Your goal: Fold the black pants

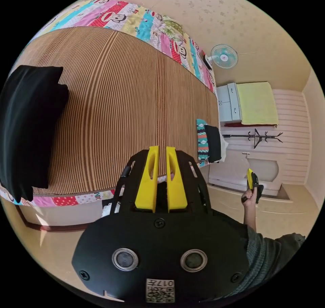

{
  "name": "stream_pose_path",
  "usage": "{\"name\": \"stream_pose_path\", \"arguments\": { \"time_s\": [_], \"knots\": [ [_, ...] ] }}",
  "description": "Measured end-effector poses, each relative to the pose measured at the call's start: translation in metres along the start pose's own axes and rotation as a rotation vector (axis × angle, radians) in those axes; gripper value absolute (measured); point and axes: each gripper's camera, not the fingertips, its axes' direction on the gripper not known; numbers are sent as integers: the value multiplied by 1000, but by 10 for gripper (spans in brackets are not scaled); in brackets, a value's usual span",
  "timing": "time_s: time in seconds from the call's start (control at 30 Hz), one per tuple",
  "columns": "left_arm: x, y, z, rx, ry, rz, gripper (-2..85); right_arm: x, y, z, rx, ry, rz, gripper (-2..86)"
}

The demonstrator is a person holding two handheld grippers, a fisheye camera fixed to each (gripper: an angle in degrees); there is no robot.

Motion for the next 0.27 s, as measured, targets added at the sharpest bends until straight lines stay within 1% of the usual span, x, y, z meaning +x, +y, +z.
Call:
{"name": "stream_pose_path", "arguments": {
  "time_s": [0.07, 0.13, 0.27],
  "knots": [
    [10, 4, 19, 16, 54, -43, 40, 33, -5, -15, -2, -27, 31, 4],
    [23, 7, 45, -7, 93, -59, 38, 57, -14, -27, -4, -1, 72, 5],
    [72, 12, 110, -113, 82, 16, 18, 108, -49, -57, 12, 55, 140, 7]
  ]
}}
